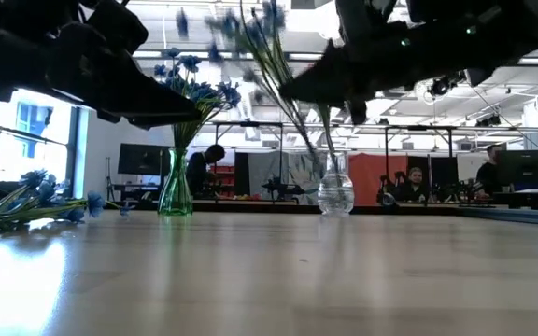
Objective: Sort flowers into vase by color
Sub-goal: Put the right blue flowers into the green vase
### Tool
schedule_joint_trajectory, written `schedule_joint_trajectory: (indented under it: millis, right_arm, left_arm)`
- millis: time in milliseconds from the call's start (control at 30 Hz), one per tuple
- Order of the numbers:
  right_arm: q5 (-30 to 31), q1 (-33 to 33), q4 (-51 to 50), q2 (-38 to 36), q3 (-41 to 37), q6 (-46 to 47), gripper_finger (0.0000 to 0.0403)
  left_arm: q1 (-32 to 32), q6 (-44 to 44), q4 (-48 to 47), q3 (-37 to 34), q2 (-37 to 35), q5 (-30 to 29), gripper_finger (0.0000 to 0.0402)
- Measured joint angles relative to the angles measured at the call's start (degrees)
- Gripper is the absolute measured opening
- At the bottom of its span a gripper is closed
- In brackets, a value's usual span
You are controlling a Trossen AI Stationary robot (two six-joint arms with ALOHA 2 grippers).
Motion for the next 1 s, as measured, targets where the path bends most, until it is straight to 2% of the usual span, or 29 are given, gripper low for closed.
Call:
schedule_joint_trajectory:
  millis: [167,267,433,533,767,900,1000]
  right_arm:
    - [-4.2,0.0,21.37,5.77,0.02,-8.37,0.0002]
    - [-5.05,0.0,27.16,7.65,0.78,-11.7,0.0002]
    - [-5.17,0.0,26.02,9.44,3.87,-15.56,0.0001]
    - [-5.19,0.1,24.78,10.1,5.83,-18.04,0.0001]
    - [-5.17,0.15,23.22,10.18,8.88,-22.44,0.0001]
    - [-5.15,0.15,23.22,10.18,9.49,-23.43,0.0001]
    - [-5.16,0.15,23.19,10.18,9.81,-23.53,0.0001]
  left_arm:
    - [0.03,5.36,1.71,0.0,0.08,-0.07,0.0167]
    - [0.03,8.57,4.89,0.0,0.24,-0.09,0.0167]
    - [0.98,11.5,7.23,1.25,0.24,0.45,0.0167]
    - [2.99,12.59,7.31,2.73,0.33,4.05,0.0168]
    - [6.72,11.61,7.1,5.24,0.42,6.88,0.0181]
    - [7.52,10.24,7.05,6.29,0.54,11.22,0.0191]
    - [7.57,10.66,6.9,8.0,2.4,11.86,0.0194]
